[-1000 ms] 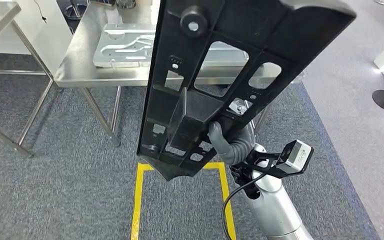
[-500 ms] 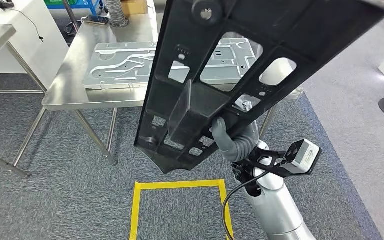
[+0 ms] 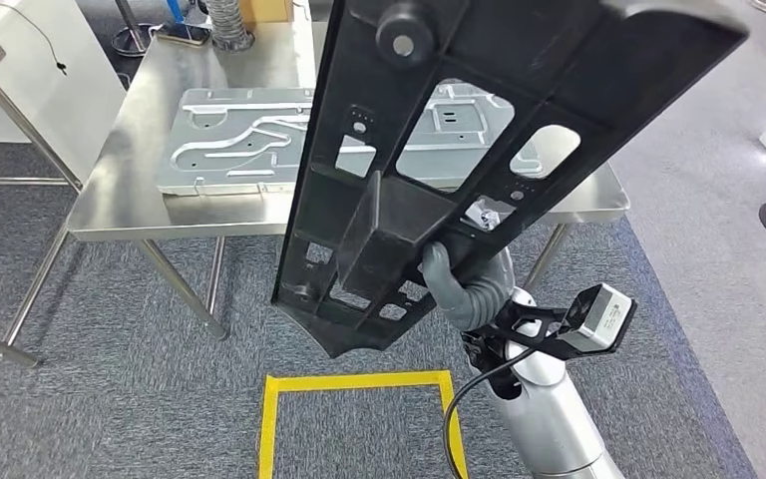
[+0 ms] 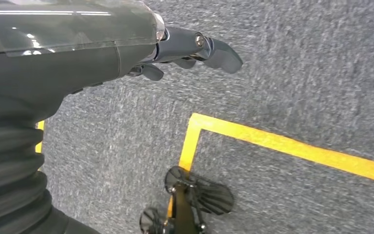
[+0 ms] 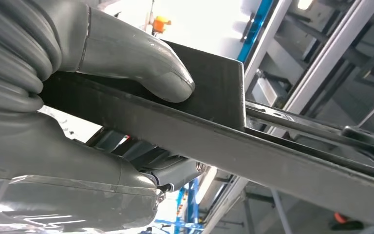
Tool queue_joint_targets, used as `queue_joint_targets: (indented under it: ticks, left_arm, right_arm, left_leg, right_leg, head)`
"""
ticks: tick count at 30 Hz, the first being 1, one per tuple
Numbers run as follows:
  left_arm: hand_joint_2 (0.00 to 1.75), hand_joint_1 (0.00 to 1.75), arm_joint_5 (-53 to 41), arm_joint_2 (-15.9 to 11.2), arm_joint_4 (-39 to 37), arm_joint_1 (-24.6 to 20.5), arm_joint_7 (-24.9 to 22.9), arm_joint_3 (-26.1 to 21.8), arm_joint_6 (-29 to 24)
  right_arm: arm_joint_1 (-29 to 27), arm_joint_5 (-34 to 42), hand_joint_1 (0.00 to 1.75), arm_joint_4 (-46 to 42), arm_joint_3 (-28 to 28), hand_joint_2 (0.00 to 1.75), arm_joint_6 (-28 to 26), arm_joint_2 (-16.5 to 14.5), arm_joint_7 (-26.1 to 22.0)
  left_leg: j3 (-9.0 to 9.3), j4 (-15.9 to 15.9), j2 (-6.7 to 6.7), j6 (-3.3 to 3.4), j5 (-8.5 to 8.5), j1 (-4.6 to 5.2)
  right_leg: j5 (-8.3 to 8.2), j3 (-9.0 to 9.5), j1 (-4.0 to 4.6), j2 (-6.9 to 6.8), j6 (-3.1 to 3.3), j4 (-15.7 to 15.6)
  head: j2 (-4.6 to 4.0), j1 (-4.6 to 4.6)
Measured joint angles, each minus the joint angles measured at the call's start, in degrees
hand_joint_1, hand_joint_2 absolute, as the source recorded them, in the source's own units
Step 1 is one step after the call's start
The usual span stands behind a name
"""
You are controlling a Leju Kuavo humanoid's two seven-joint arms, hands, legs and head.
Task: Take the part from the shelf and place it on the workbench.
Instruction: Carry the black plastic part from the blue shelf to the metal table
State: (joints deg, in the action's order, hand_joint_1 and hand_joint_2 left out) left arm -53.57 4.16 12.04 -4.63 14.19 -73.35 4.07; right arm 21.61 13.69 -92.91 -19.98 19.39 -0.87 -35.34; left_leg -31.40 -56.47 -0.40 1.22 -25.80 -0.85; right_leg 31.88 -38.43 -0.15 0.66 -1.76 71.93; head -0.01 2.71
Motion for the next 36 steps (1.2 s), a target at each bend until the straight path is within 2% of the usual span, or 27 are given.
queue_joint_targets:
  ticks: [1, 2, 3, 4, 6, 7, 8, 10, 11, 13, 14, 16, 17, 18, 19, 22, 23, 24, 26, 28, 29, 31, 32, 33, 34, 35, 36]
  left_arm:
    - [1.75, 0.00, 0.0, 0.0, 0.0, 0.0, 0.0, 0.0, 0.0]
    - [1.75, 0.00, 0.0, 0.0, 0.0, 0.1, 0.0, 0.0, 0.0]
    - [1.75, 0.00, -0.1, 0.0, 0.0, 0.1, 0.0, 0.0, 0.0]
    - [1.75, 0.00, -0.1, 0.0, 0.0, 0.2, 0.0, 0.0, 0.0]
    - [1.75, 0.00, -0.1, 0.0, 0.0, 0.2, 0.0, 0.0, 0.0]
    - [1.75, 0.00, -0.1, 0.0, 0.0, 0.2, 0.0, 0.0, 0.0]
    - [1.75, 0.00, -0.1, 0.0, 0.0, 0.2, 0.0, 0.0, 0.0]
    - [1.75, 0.00, -0.2, 0.0, 0.0, -0.1, 0.0, 0.0, 0.0]
    - [1.75, 0.00, -0.2, 0.1, 0.0, -0.4, 0.0, 0.0, 0.0]
    - [1.75, 0.00, -0.2, 0.2, -0.1, -0.7, 0.0, 0.1, 0.1]
    - [1.75, 0.00, -0.2, 0.2, -0.1, -0.6, 0.0, 0.1, 0.1]
    - [1.75, 0.00, -0.2, 0.2, -0.1, -0.4, 0.0, 0.1, 0.0]
    - [1.75, 0.00, -0.2, 0.2, -0.1, -0.3, 0.0, 0.1, 0.0]
    - [1.75, 0.00, -0.2, 0.2, -0.1, -0.2, 0.0, 0.1, 0.0]
    - [1.75, 0.00, -0.2, 0.2, -0.1, -0.1, 0.0, 0.1, 0.0]
    - [1.75, 0.00, -0.4, 0.0, -0.1, 0.2, 0.0, 0.1, 0.0]
    - [1.75, 0.00, -0.4, 0.0, -0.1, 0.4, 0.0, 0.1, 0.0]
    - [1.75, 0.00, -0.5, -0.1, -0.1, 0.4, 0.0, 0.1, -0.1]
    - [1.75, 0.00, -0.5, -0.1, -0.1, 0.2, 0.1, 0.1, -0.1]
    - [1.75, 0.00, -0.6, -0.1, -0.1, 0.1, 0.1, 0.1, -0.1]
    - [1.75, 0.00, -0.6, -0.1, -0.1, 0.0, 0.2, 0.1, -0.1]
    - [1.75, 0.00, -0.5, -0.1, -0.1, 0.0, 0.4, 0.1, -0.1]
    - [1.75, 0.00, -0.5, -0.1, -0.1, 0.0, 0.6, 0.1, -0.1]
    - [1.75, 0.00, -0.3, -0.1, -0.1, 0.0, 0.8, 0.0, -0.2]
    - [1.75, 0.00, -0.2, -0.1, -0.1, 0.0, 0.9, 0.0, -0.2]
    - [1.75, 0.00, -0.1, -0.1, -0.1, 0.0, 1.0, 0.0, -0.2]
    - [1.75, 0.00, -0.1, -0.1, -0.1, -0.1, 1.1, 0.0, -0.1]
  right_arm:
    - [-0.1, 0.0, 1.75, 0.0, 0.0, 1.75, 0.0, 0.0, 0.0]
    - [-0.2, 0.0, 1.75, 0.0, 0.1, 1.75, 0.0, 0.1, 0.0]
    - [-0.3, 0.0, 1.75, 0.0, 0.2, 1.75, 0.0, 0.1, 0.0]
    - [-0.3, 0.0, 1.75, 0.0, 0.2, 1.75, 0.0, 0.1, 0.0]
    - [-0.6, 0.0, 1.75, 0.1, 0.3, 1.75, 0.0, 0.3, 0.0]
    - [-0.8, 0.0, 1.75, 0.1, 0.4, 1.75, 0.0, 0.3, 0.0]
    - [-1.0, 0.0, 1.75, 0.0, 0.5, 1.75, 0.0, 0.4, 0.0]
    - [-0.8, 0.0, 1.75, -0.3, 0.7, 1.75, 0.1, 0.4, -0.1]
    - [-0.6, 0.0, 1.75, -0.5, 0.8, 1.75, 0.1, 0.3, -0.1]
    - [-0.4, 0.1, 1.75, -0.8, 0.9, 1.75, 0.2, 0.3, -0.2]
    - [-0.5, 0.1, 1.75, -0.8, 1.0, 1.75, 0.2, 0.3, -0.3]
    - [-0.6, 0.1, 1.75, -0.8, 1.0, 1.75, 0.3, 0.3, -0.3]
    - [-0.7, 0.2, 1.75, -0.8, 1.1, 1.75, 0.3, 0.3, -0.3]
    - [-0.7, 0.4, 1.75, -0.8, 1.2, 1.75, 0.2, 0.3, -0.4]
    - [-0.7, 0.6, 1.75, -0.8, 1.3, 1.75, 0.2, 0.3, -0.6]
    - [-0.6, 0.8, 1.75, -1.1, 2.4, 1.75, -0.1, 0.4, -1.0]
    - [-0.6, 0.8, 1.75, -1.4, 2.9, 1.75, -0.1, 0.4, -1.0]
    - [-0.5, 0.8, 1.75, -1.7, 3.4, 1.75, -0.2, 0.4, -1.0]
    - [-0.2, 0.7, 1.75, -2.5, 4.4, 1.75, -0.3, 0.4, -1.0]
    - [0.2, 0.2, 1.75, -2.9, 5.1, 1.75, -1.0, 0.4, -0.9]
    - [0.2, -0.5, 1.75, -3.0, 5.5, 1.75, -1.9, 0.4, -0.8]
    - [0.6, -4.5, 1.75, -3.0, 6.5, 1.75, -6.1, 0.5, 0.2]
    - [1.2, -8.3, 1.75, -2.7, 7.0, 1.75, -9.6, 0.6, 1.0]
    - [2.5, -14.1, 1.75, -2.0, 7.5, 1.75, -14.5, 0.8, 2.2]
    - [4.3, -21.4, 1.75, -0.8, 8.0, 1.75, -20.1, 1.1, 3.9]
    - [6.7, -29.9, 1.75, 0.9, 8.2, 1.75, -25.6, 1.4, 6.0]
    - [9.7, -39.2, 1.75, 3.3, 8.3, 1.75, -30.7, 1.7, 8.8]
  left_leg:
    - [0.85, 0.1, -0.03, -0.03, -0.67, -0.01]
    - [1.86, 0.1, -0.08, -0.11, -1.44, -0.04]
    - [2.93, 0.1, -0.13, -0.23, -2.27, -0.06]
    - [4.00, 0.1, -0.17, -0.40, -3.16, -0.08]
    - [5.83, 0.2, -0.19, -0.91, -4.93, -0.04]
    - [6.50, 0.3, -0.15, -1.27, -5.71, 0.00]
    - [7.21, 0.4, -0.09, -1.66, -6.20, -0.03]
    - [7.51, -0.9, 0.02, -2.49, -5.78, -0.24]
    - [6.60, -3.2, 0.06, -2.77, -4.82, -0.37]
    - [2.04, -10.6, 0.11, -3.07, -3.76, -0.47]
    - [-0.82, -14.3, 0.12, -3.12, -4.75, -0.44]
    - [-5.72, -18.3, 0.11, -3.16, -9.65, -0.39]
    - [-7.24, -18.3, 0.11, -3.12, -11.86, -0.37]
    - [-8.09, -16.8, 0.12, -2.99, -12.61, -0.35]
    - [-8.38, -14.2, 0.13, -2.77, -11.26, -0.31]
    - [-8.18, -4.1, 0.13, -1.80, 1.70, 0.14]
    - [-8.09, -2.3, 0.08, -1.53, 4.49, 0.26]
    - [-7.90, -1.6, 0.00, -1.31, 5.09, 0.31]
    - [-6.85, -1.4, -0.06, -0.70, 4.74, 0.17]
    - [-5.59, -1.2, -0.07, -0.16, 4.12, 0.07]
    - [-5.01, -1.2, -0.05, 0.01, 3.64, 0.08]
    - [-3.77, -1.2, -0.10, 0.10, 2.54, 0.09]
    - [-3.07, -1.2, -0.17, 0.08, 1.92, 0.09]
    - [-2.27, -1.2, -0.26, 0.04, 1.28, 0.10]
    - [-1.44, -1.2, -0.33, -0.02, 0.65, 0.13]
    - [-0.74, -1.2, -0.36, -0.10, 0.04, 0.17]
    - [-0.11, -1.3, -0.37, -0.26, -0.55, 0.28]
  right_leg:
    - [1.67, -1.94, -0.20, -0.04, -0.19, 1.4]
    - [2.61, -3.16, -0.41, -0.10, -0.34, 1.1]
    - [2.23, -3.59, -0.58, -0.20, -0.45, -0.7]
    - [0.04, -3.41, -0.72, -0.34, -0.43, -3.8]
    - [-7.90, -2.78, -0.65, -0.80, -0.04, -10.7]
    - [-11.00, -2.47, -0.41, -0.90, 0.36, -12.8]
    - [-12.55, -2.22, -0.19, -0.89, 0.84, -13.9]
    - [-11.75, -1.07, 0.06, -0.57, 1.90, -14.1]
    - [-11.16, -0.31, 0.01, -0.49, 2.40, -14.3]
    - [-9.95, 1.41, 0.00, -0.46, 3.16, -14.4]
    - [-9.19, 2.25, 0.06, -0.43, 3.39, -14.5]
    - [-7.61, 4.05, 0.17, -0.18, 3.58, -14.5]
    - [-6.80, 5.06, 0.21, -0.06, 3.57, -14.5]
    - [-5.96, 6.15, 0.24, 0.03, 3.52, -14.5]
    - [-5.08, 7.29, 0.28, 0.06, 3.44, -14.5]
    - [-2.60, 9.46, 0.50, 0.25, 2.83, -14.3]
    - [-2.08, 9.84, 0.58, 0.37, 2.48, -14.2]
    - [-1.84, 10.15, 0.67, 0.47, 2.10, -14.0]
    - [-2.03, 10.00, 0.62, 0.38, 1.48, -12.5]
    - [-1.96, 7.14, 0.43, 0.16, 0.92, -7.4]
    - [-1.10, 4.89, 0.29, 0.07, 0.61, -4.0]
    - [2.63, 0.62, 0.01, 0.00, 0.14, 0.9]
    - [4.22, -0.70, -0.12, -0.05, 0.03, 1.4]
    - [4.59, -1.31, -0.21, -0.11, 0.04, 0.3]
    - [3.21, -1.29, -0.23, -0.16, 0.18, -2.2]
    - [-0.05, -0.85, -0.19, -0.19, 0.47, -5.7]
    - [-4.08, -0.43, -0.02, -0.11, 0.80, -9.2]
  head:
    - [0.01, 0.00]
    - [0.01, 0.00]
    - [0.00, 0.00]
    - [0.00, 0.00]
    - [-0.01, 0.00]
    - [0.00, 0.02]
    - [0.01, 0.02]
    - [0.01, 0.02]
    - [0.01, 0.00]
    - [0.01, 0.01]
    - [0.01, 0.02]
    - [0.00, 0.02]
    - [0.00, 0.02]
    - [0.00, 0.01]
    - [0.00, 0.01]
    - [0.01, 0.00]
    - [0.00, 0.01]
    - [0.00, 0.01]
    - [0.00, 0.00]
    - [-0.01, -0.01]
    - [-0.01, -0.01]
    - [0.01, -0.02]
    - [0.01, -0.01]
    - [0.01, -0.01]
    - [0.01, -0.01]
    - [0.01, -0.01]
    - [0.00, -0.01]
